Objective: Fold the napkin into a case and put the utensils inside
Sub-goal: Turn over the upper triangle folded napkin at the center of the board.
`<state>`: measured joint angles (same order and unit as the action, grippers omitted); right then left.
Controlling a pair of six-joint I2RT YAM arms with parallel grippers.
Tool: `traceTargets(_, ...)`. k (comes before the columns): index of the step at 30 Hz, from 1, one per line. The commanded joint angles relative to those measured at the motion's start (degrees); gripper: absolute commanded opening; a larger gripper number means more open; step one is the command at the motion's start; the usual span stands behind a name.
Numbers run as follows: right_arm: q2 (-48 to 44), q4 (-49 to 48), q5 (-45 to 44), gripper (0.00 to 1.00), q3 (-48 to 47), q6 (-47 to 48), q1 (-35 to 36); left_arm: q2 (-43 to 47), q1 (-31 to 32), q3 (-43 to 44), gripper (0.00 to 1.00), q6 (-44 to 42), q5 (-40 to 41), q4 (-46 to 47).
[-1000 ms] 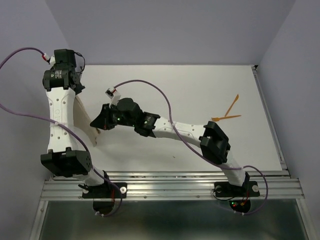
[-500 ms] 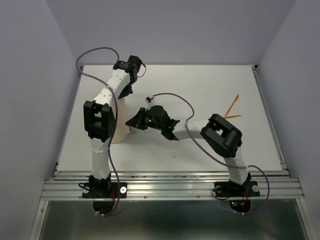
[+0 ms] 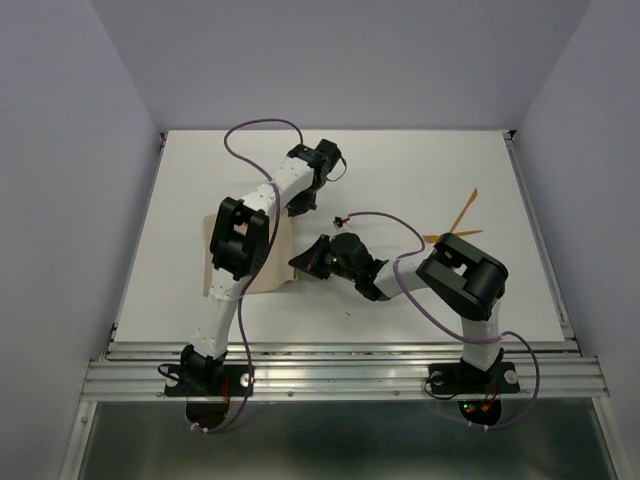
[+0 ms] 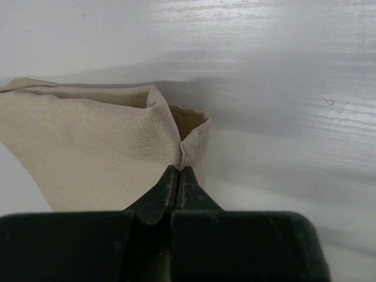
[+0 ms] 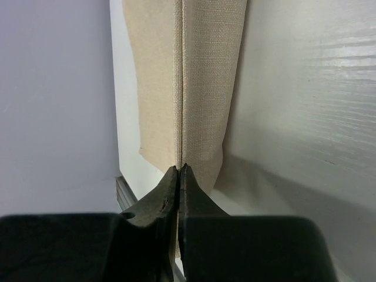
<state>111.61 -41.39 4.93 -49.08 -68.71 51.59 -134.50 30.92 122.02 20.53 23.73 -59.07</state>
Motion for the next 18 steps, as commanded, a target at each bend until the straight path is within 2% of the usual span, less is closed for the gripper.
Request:
traceTargets(1, -1.3, 6.8, 20.7, 0.01, 4.5, -1.8, 6.3, 5.0, -3.1, 2.5, 0.00, 0.0, 9.1, 31.5)
traceTargets(7, -4.3, 7.1, 19.2, 0.01, 8.0, -1.5, 5.8, 8.3, -2.8, -2.7, 0.00, 0.4, 5.6, 34.7)
traceTargets(15, -9.5, 12.7, 16.3, 0.02, 11.4, 0.7, 4.0, 10.5, -1.4, -7.8, 0.00, 2.0, 1.2, 40.7)
traceTargets(17, -10.2, 14.7, 15.9, 0.24, 11.2, 1.8, 4.0, 10.6, -1.0, -8.3, 0.00, 2.1, 0.7, 41.0)
traceTargets(18, -10.6, 15.9, 15.3, 0.44, 11.0, 3.1, 4.0, 10.6, -1.0, -8.3, 0.00, 2.1, 0.5, 41.0)
